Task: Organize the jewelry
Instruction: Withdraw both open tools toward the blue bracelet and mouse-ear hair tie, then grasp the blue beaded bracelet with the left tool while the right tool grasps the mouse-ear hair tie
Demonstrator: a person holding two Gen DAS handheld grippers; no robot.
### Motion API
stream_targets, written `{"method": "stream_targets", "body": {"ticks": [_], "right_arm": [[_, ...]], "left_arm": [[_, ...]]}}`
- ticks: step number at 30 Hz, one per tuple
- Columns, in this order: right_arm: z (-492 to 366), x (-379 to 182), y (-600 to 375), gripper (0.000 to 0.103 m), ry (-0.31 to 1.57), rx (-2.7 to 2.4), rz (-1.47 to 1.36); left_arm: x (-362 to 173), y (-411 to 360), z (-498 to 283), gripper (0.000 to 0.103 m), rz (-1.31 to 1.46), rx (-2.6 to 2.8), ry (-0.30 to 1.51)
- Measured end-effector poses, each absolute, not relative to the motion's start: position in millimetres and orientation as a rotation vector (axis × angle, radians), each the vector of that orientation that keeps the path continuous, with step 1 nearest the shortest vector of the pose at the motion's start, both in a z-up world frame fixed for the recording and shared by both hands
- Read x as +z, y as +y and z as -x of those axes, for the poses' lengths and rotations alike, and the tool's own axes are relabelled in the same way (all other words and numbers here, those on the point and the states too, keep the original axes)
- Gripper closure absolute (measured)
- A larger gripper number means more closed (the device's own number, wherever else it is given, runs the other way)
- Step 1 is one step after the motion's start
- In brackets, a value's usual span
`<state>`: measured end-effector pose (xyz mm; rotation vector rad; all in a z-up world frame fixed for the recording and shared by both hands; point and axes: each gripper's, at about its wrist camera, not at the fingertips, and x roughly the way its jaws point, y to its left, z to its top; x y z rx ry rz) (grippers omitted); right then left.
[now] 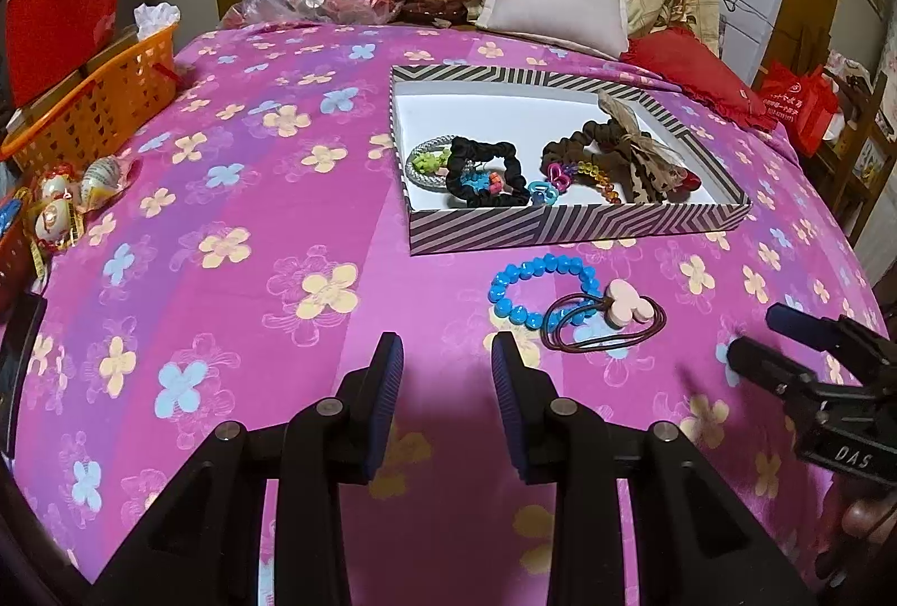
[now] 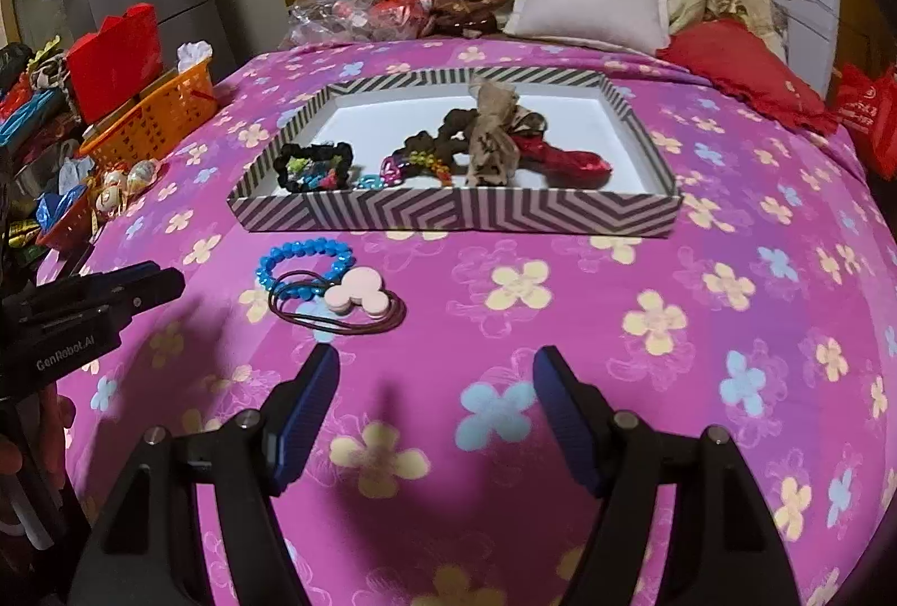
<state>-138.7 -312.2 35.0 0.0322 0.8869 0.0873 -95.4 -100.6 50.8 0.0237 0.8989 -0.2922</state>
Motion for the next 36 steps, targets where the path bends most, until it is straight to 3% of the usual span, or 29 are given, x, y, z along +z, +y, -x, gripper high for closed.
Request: {"method": "stream_targets", "body": {"ticks": [29, 36], "right_arm": [[93, 14, -276, 0.029, 0.917, 0.191, 0.045], [80, 4, -268, 0.046, 0.944, 0.214, 0.086]], "left_arm": [[38, -87, 71, 0.070, 0.020, -0.267, 0.942], [35, -88, 64, 0.070, 0.049, -0.276, 0.958]]}}
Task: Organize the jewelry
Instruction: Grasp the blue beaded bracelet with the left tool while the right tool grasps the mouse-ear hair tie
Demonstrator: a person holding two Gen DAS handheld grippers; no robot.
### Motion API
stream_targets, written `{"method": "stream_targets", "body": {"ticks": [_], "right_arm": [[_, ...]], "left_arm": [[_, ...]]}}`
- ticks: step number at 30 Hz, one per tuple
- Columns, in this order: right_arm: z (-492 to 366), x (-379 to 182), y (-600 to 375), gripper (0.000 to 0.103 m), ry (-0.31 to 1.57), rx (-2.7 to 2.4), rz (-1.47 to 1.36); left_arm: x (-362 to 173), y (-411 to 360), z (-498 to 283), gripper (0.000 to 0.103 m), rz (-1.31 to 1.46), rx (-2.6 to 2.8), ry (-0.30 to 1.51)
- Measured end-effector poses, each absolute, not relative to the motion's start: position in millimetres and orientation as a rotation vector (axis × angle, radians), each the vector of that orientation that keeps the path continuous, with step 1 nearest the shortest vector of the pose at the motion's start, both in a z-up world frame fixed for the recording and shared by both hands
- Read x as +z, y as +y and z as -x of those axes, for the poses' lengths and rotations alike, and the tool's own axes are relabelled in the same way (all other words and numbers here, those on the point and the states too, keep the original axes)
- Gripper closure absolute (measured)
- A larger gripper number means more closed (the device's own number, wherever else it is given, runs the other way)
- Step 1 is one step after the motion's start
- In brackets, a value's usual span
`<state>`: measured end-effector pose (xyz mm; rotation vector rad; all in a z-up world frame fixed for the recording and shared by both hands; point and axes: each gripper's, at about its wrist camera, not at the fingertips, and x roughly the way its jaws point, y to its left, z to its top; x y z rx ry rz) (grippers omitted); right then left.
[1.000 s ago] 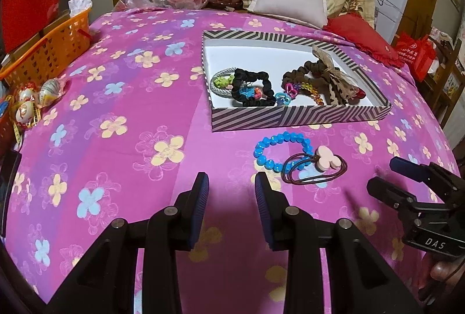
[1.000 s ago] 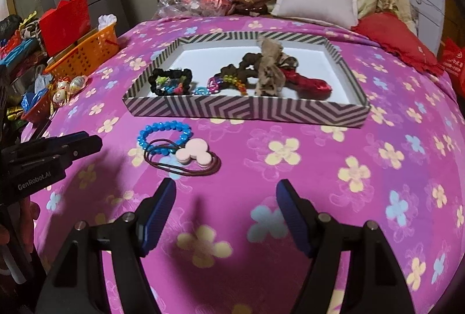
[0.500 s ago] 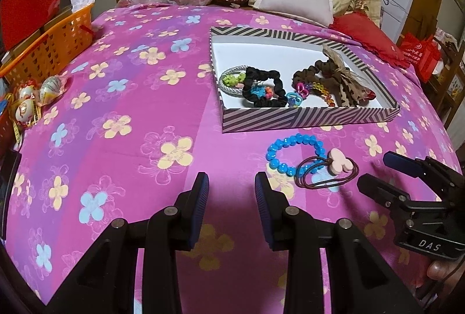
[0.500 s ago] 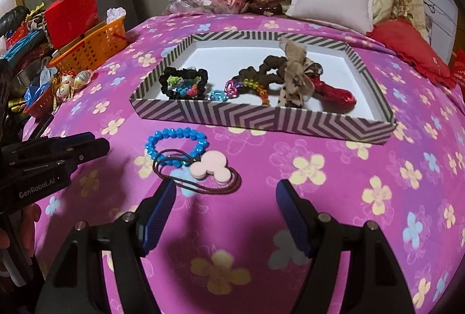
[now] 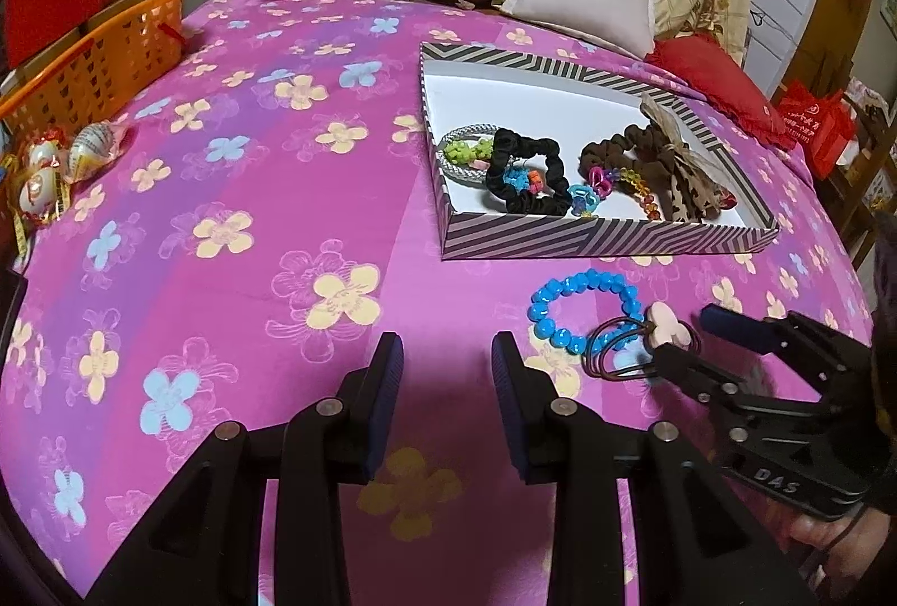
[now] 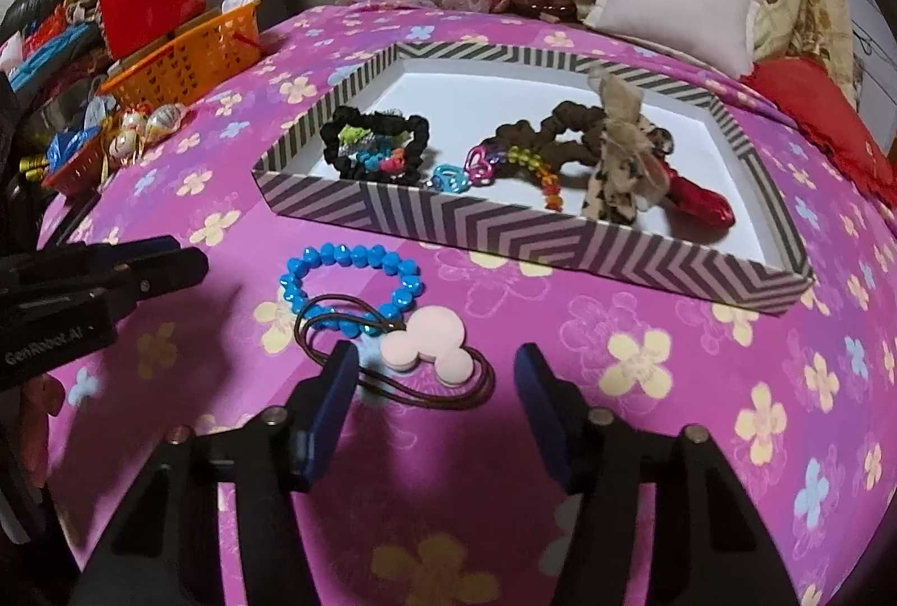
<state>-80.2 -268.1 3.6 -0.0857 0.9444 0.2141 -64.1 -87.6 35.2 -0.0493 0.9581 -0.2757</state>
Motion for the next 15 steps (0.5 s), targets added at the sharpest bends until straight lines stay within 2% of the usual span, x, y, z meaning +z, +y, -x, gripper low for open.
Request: {"method": "stream_targets", "body": {"ticks": [5, 6, 7, 15], "right_arm": [[76, -2, -266, 0.050, 0.937, 0.216, 0.118], [76, -2, -266, 0.058, 0.933, 0.204, 0.136], [76, -2, -266, 0.063, 0.929, 0.193, 0.151], [96, 1, -279, 0.063, 0.922, 0.185, 0.150]], "left_arm": [[36, -91, 61, 0.070, 0.058, -0.288, 0.959], [36, -92, 60, 0.070, 0.059, -0.293, 0.960], [36, -94, 60, 0.070, 0.059, -0.297, 0.960], [33, -115, 56, 0.070, 0.038, -0.350, 0.978]]}}
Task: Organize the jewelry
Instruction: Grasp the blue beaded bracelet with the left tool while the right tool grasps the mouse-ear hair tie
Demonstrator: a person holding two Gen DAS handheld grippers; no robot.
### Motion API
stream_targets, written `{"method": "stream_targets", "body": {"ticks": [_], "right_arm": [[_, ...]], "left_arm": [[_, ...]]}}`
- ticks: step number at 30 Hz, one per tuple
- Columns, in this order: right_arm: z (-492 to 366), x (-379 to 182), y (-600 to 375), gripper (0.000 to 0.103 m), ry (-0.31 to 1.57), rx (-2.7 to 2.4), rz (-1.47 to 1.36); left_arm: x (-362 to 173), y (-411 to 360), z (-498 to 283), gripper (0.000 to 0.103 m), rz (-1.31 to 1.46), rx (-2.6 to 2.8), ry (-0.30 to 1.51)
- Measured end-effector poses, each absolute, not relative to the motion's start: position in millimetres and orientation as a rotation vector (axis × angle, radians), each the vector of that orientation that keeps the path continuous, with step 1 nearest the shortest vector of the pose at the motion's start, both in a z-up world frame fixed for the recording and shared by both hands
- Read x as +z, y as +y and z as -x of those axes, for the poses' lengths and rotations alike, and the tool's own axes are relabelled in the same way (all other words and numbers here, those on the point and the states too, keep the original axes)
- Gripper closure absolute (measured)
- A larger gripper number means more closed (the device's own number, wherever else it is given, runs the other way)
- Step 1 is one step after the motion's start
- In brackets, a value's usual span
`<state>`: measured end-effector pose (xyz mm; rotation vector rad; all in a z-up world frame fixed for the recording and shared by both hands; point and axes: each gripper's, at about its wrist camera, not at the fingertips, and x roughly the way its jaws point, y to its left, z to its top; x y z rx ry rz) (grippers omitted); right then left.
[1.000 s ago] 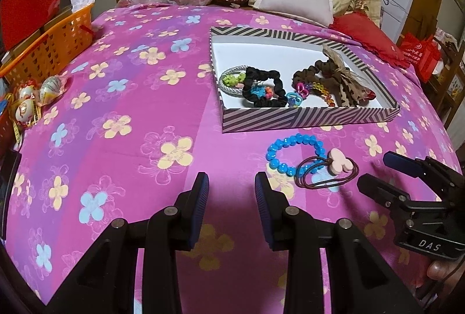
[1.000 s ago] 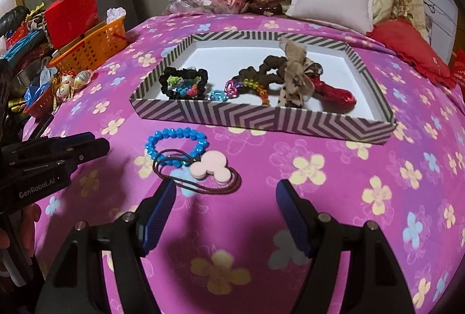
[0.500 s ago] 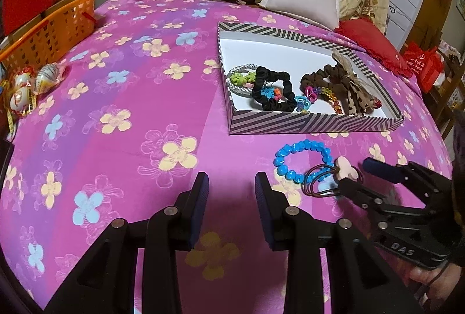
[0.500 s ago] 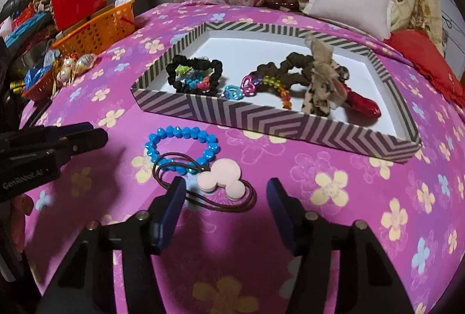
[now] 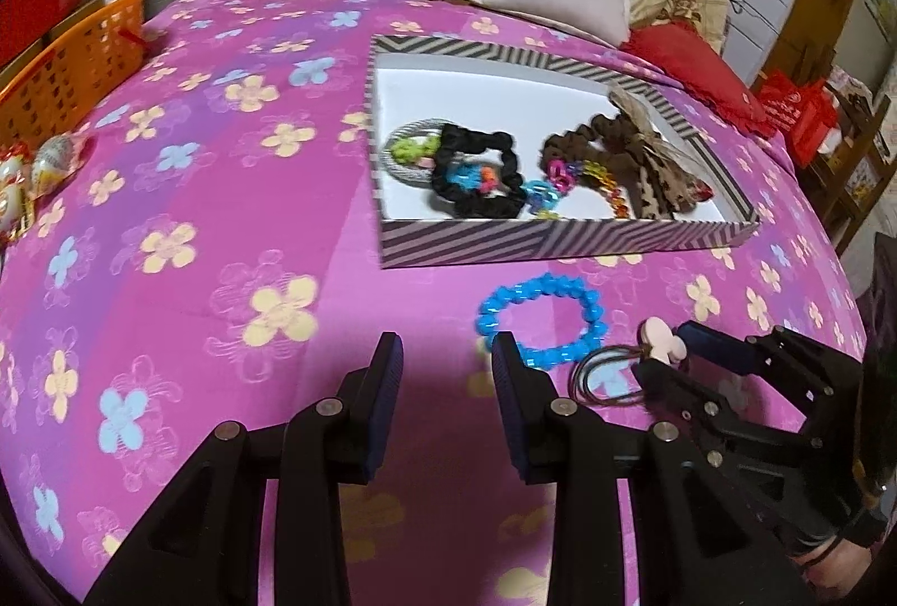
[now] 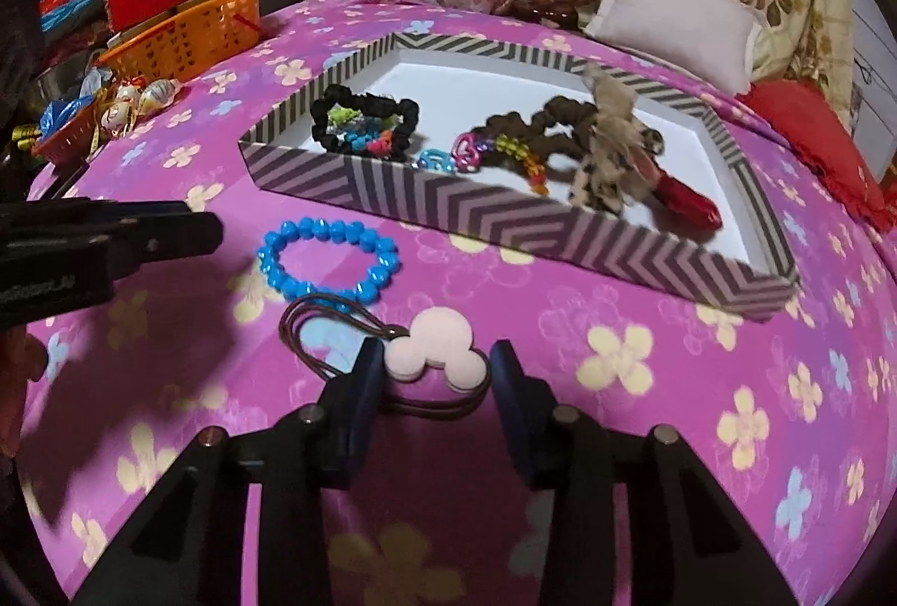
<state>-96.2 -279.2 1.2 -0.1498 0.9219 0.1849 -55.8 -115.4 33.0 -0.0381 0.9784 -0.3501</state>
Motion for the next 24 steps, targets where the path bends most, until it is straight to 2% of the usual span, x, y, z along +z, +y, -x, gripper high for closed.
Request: {"method": "stream_targets", "body": {"ticks": [13, 16, 24], "right_arm": [[119, 13, -312, 0.063, 0.920, 0.150, 0.084], [120, 12, -311, 0.063, 0.920, 0.156, 0.071], [125, 19, -307, 0.063, 0.894, 0.155, 0.064]], "left_arm": [[18, -146, 37, 0.070, 0.026, -0.392, 1.022], [16, -143, 34, 0.094, 0.051, -0.405, 1.034], [26, -128, 47, 0.095, 0.093, -0.444, 0.993]]}}
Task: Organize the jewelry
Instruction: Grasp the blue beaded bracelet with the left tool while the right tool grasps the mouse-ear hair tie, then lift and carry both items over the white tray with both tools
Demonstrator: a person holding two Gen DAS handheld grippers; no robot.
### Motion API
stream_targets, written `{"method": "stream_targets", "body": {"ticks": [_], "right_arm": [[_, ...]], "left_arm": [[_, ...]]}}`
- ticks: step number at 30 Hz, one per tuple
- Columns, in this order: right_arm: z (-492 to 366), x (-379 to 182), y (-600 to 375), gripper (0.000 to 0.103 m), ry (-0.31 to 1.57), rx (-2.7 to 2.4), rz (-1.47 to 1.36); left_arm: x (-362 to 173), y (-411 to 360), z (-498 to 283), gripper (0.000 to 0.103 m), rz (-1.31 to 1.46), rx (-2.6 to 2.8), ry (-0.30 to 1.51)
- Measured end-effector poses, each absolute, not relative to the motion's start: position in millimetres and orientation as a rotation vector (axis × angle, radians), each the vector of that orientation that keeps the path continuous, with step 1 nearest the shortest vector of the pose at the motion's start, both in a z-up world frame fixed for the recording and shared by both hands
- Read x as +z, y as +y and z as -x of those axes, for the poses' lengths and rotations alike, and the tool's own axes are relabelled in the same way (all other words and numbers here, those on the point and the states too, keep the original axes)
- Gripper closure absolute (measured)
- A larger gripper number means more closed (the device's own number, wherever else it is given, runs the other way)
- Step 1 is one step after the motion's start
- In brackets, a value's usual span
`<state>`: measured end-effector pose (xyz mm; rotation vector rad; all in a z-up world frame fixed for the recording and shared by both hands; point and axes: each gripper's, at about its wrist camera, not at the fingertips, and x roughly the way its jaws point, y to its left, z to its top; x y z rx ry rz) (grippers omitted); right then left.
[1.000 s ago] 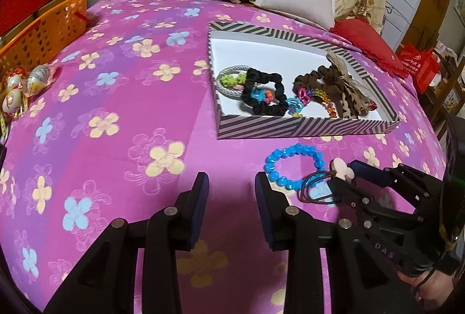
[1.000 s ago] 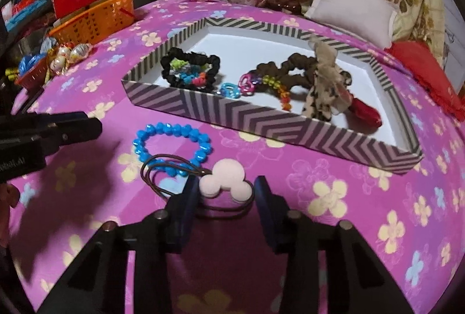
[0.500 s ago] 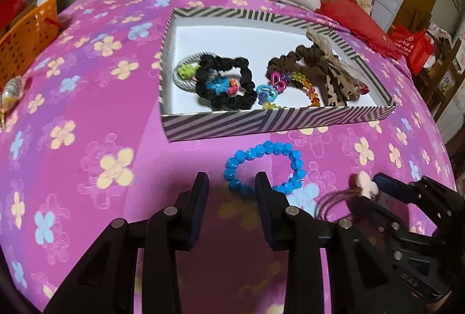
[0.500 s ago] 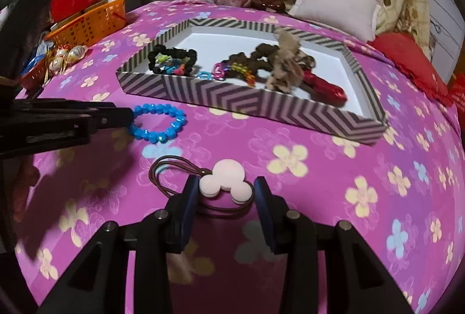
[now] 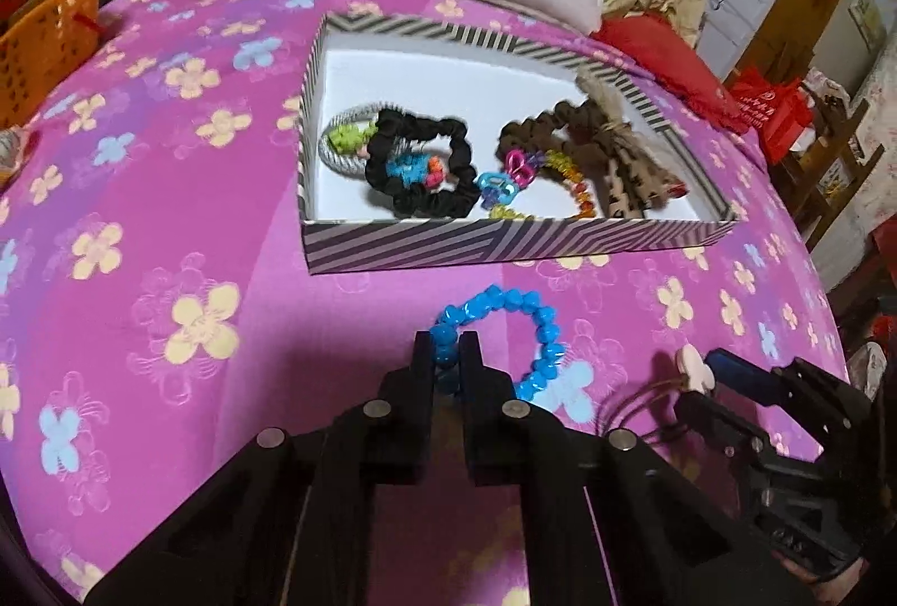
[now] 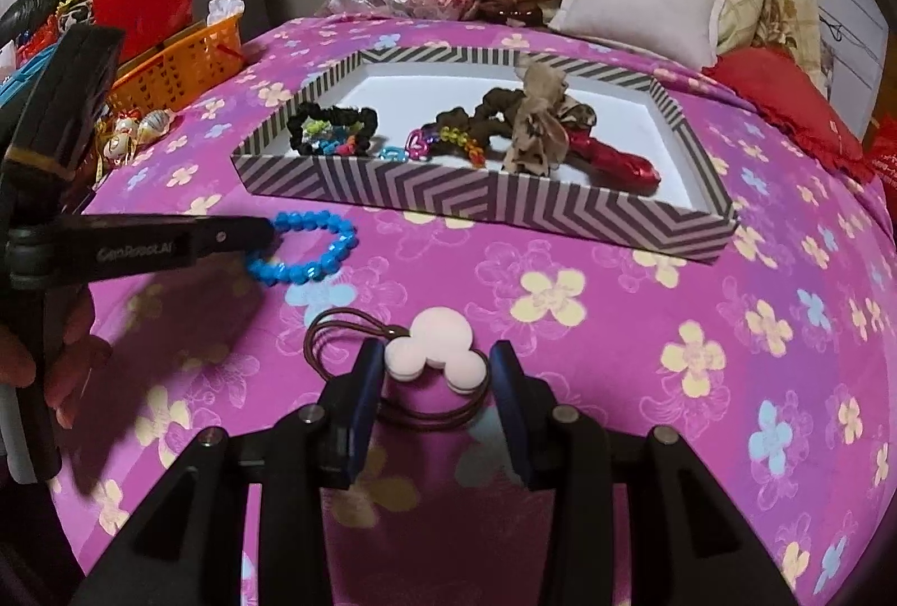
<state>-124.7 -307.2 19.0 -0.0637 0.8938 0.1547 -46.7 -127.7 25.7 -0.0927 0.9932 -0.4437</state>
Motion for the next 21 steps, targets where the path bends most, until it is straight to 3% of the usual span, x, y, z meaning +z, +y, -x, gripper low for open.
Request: {"method": "stream_targets", "body": {"ticks": [21], "right_arm": [[134, 56, -302, 0.063, 0.811, 0.148, 0.070]], "left_arm": [[100, -124, 72, 0.095, 0.051, -0.524, 0.848]]}}
